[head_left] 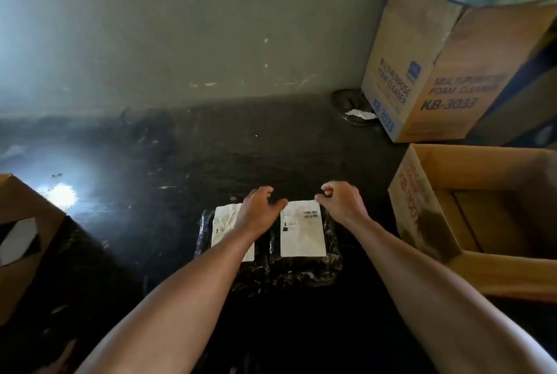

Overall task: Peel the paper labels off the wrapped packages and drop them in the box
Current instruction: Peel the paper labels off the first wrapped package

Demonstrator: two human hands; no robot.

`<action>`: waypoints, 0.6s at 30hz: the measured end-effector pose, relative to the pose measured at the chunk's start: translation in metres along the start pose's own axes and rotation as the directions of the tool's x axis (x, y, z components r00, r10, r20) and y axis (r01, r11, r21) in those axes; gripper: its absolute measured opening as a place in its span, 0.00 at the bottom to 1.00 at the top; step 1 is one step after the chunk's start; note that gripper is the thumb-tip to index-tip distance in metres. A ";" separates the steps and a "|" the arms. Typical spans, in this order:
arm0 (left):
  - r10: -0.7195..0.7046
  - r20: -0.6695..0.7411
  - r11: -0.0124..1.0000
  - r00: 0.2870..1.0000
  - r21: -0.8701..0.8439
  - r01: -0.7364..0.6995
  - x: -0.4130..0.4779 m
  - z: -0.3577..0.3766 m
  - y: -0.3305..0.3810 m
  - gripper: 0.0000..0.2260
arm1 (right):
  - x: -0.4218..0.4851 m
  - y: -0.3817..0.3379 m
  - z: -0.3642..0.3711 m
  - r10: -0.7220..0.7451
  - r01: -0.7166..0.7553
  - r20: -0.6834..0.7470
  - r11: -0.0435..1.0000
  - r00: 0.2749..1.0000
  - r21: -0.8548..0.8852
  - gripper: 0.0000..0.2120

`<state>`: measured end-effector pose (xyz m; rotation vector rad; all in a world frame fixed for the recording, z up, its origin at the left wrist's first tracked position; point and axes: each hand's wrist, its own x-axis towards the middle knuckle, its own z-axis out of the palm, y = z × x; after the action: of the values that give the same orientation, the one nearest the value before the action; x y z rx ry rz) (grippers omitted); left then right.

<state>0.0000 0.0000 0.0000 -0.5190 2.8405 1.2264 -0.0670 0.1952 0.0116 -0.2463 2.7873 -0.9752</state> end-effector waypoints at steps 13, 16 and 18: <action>0.010 0.040 0.995 0.999 0.098 -0.014 -0.012 0.039 -0.014 0.34 | 0.023 0.024 0.033 0.039 -0.036 0.049 0.998 0.998 -0.049 0.18; 0.010 0.038 0.996 0.999 0.083 -0.013 -0.013 0.044 -0.015 0.35 | 0.034 0.021 0.030 0.052 -0.043 0.139 0.997 0.989 -0.063 0.16; 0.011 0.032 0.997 0.999 0.079 -0.013 -0.014 0.047 -0.016 0.36 | 0.040 0.020 0.025 0.058 -0.046 0.181 0.996 0.982 -0.071 0.14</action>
<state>0.0120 0.0272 -0.0422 -0.4766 2.8563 1.1078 -0.1023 0.1868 -0.0250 -0.2570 2.6471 -0.8057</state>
